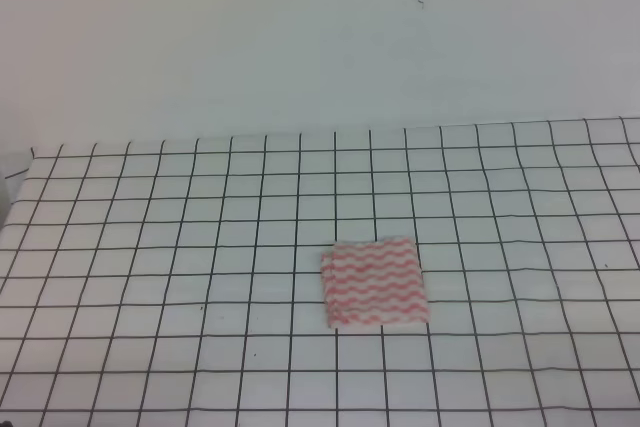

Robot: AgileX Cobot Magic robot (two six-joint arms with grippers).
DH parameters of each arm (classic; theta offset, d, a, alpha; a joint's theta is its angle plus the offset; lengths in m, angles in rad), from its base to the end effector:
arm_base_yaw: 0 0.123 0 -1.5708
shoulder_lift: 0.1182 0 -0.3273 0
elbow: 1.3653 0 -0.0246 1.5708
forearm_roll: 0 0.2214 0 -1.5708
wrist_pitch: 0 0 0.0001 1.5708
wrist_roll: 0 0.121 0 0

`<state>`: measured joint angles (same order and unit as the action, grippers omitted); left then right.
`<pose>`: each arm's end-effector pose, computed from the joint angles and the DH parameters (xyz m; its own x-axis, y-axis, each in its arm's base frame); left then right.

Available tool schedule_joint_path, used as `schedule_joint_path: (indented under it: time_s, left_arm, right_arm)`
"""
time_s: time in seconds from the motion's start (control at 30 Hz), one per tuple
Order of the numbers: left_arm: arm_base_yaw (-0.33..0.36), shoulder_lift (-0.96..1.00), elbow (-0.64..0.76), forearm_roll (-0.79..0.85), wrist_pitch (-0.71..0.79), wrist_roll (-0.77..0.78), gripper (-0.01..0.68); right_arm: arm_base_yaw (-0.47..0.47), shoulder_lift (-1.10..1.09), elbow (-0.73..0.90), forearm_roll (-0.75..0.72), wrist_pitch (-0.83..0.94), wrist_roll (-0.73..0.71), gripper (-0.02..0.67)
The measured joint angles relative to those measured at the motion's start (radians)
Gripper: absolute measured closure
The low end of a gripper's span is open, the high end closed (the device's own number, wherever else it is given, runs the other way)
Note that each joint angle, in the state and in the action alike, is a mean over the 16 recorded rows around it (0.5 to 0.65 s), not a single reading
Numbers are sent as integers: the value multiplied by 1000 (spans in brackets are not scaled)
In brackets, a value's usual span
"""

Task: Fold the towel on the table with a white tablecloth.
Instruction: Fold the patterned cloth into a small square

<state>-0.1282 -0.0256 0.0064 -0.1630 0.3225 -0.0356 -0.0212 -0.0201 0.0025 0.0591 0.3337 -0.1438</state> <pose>0.0089 -0.0074 0.1757 -0.2385 -0.1598 -0.9579 0.1349 0.9714 -0.1956 0.0097 0.0021 0.1752 -0.2256 -0.0831 -0.9707 -0.0175 0.9965 -0.0812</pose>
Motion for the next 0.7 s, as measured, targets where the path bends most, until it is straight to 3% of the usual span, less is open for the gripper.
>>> schedule_joint_path:
  time_s: [0.7]
  left_arm:
    - [0, 0, 4, 1, -5, 0, 673]
  right_arm:
    - [-1, 1, 0, 0, 0, 3, 650]
